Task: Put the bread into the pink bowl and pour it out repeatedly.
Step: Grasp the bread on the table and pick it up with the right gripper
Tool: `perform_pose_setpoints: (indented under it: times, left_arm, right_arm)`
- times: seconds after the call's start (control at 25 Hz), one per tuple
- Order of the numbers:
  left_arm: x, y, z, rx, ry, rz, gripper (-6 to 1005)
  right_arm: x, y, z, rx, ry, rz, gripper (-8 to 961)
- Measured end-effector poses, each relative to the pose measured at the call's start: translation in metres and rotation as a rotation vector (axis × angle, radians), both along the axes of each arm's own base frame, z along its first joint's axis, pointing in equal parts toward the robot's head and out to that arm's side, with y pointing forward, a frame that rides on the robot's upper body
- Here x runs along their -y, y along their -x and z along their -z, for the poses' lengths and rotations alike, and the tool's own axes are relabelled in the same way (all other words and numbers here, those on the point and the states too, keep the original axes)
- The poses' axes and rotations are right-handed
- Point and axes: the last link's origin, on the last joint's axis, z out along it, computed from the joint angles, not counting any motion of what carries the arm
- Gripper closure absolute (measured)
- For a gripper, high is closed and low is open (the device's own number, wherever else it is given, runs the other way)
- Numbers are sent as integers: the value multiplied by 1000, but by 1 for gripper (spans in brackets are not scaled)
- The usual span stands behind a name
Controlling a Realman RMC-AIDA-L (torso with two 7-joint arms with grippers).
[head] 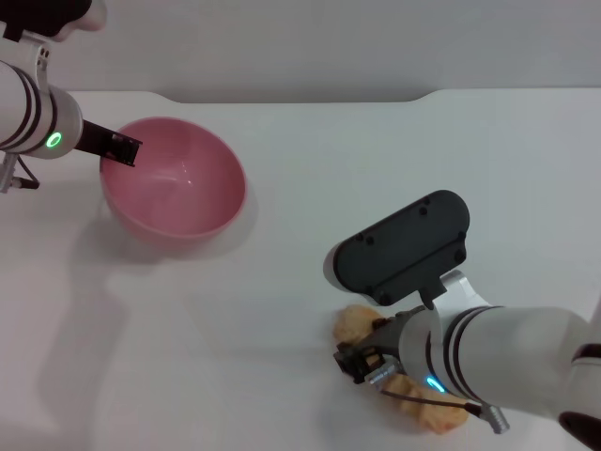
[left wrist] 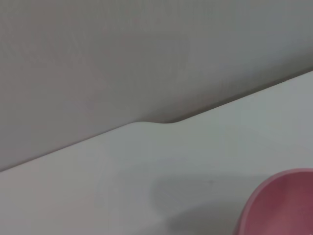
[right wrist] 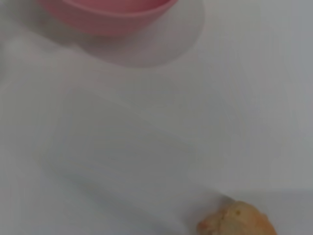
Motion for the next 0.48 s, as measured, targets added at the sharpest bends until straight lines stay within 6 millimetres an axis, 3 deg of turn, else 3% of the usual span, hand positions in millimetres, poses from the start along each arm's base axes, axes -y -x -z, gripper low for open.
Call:
perform_pose_setpoints:
  times: [0.44,0.48]
  left_arm:
    - [0,-1,0,0,-1,4,951]
    - [0,-1,0,1,-2,5,951]
  right_arm:
    - [1,0,1,63,49,-65,485]
    - [1,2,1,62,49,-70,526]
